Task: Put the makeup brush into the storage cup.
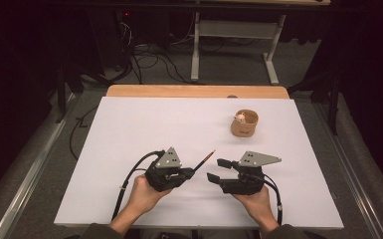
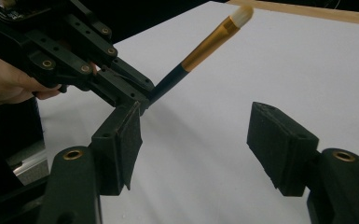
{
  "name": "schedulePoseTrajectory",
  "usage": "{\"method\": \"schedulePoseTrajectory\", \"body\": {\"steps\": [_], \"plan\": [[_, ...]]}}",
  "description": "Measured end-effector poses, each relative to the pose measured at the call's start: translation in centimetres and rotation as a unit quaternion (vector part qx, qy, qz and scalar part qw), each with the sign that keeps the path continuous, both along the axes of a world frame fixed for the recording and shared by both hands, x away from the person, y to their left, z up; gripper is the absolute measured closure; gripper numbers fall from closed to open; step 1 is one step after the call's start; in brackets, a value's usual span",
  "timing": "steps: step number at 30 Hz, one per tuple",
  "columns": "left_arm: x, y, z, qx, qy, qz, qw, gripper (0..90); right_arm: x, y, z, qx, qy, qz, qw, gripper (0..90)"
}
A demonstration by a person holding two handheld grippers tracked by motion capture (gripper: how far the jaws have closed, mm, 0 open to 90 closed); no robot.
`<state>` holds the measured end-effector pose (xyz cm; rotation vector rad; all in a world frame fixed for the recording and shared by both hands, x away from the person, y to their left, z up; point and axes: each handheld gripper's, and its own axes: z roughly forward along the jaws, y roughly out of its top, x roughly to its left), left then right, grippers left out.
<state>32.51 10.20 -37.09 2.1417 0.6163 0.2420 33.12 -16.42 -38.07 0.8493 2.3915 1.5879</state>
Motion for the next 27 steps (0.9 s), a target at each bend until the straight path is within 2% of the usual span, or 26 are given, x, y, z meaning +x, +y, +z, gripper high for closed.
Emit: {"method": "schedulePoseTrajectory", "body": {"steps": [16,27], "plan": [[-0.3,-0.8,-0.2,0.008,-0.006,-0.016,0.9998,83.7,0.3,0.5,0.1,0.008,0.009,0.011,0.9999,45.1],[-0.6,-1.3,-0.3,0.009,-0.013,-0.025,0.9996,83.7,0.4,0.4,0.1,0.024,0.019,0.018,0.9994,50.0]]}}
